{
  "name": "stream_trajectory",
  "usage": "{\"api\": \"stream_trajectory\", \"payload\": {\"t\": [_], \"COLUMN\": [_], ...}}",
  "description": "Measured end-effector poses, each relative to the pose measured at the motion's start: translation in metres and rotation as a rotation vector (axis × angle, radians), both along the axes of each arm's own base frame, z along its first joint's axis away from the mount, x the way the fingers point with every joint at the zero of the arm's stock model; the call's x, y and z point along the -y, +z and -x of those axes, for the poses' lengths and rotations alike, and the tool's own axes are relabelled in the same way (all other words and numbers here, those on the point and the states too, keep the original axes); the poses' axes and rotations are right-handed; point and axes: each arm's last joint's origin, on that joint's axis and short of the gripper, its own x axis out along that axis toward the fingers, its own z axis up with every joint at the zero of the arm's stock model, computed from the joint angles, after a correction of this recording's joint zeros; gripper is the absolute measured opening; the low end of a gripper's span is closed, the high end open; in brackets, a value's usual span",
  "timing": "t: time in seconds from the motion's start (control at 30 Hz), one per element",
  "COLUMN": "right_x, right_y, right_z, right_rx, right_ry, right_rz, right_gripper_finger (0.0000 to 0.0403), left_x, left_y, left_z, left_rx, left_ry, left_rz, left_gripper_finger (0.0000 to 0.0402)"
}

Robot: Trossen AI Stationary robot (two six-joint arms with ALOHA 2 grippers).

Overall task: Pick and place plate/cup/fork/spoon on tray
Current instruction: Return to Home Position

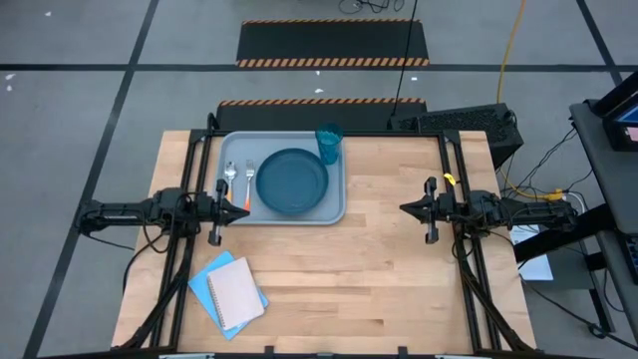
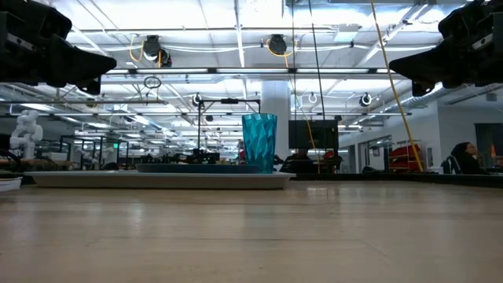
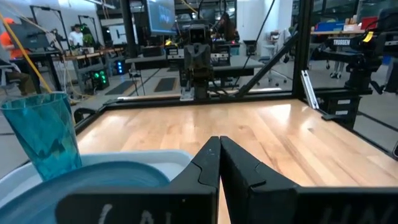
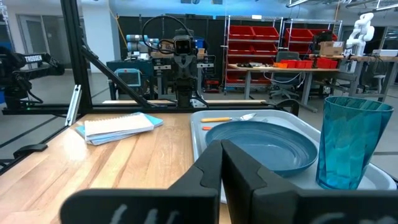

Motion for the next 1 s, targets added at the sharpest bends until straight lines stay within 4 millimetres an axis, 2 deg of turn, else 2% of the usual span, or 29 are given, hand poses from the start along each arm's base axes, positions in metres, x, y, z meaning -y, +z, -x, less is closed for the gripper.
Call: {"api": "stream_trajectory", "payload": {"t": [0.23,1.0], "right_x": [0.0,0.0], "right_y": [0.0,0.0], "right_z": [0.0,0.0], "right_rx": [0.0,0.0], "right_ry": [0.0,0.0], "right_rz": [0.0,0.0], "right_gripper_finger": [0.0,0.0], "left_x": [0.0,0.0], "left_y": [-0.0021,-0.0022], "left_z": [-0.0017,-0.0018], "left_rx": [-0.027,-0.029], "left_ry": [-0.002,-0.001], "left_rz": [0.017,0.021], "left_gripper_finger": [0.0022,0.0024]}}
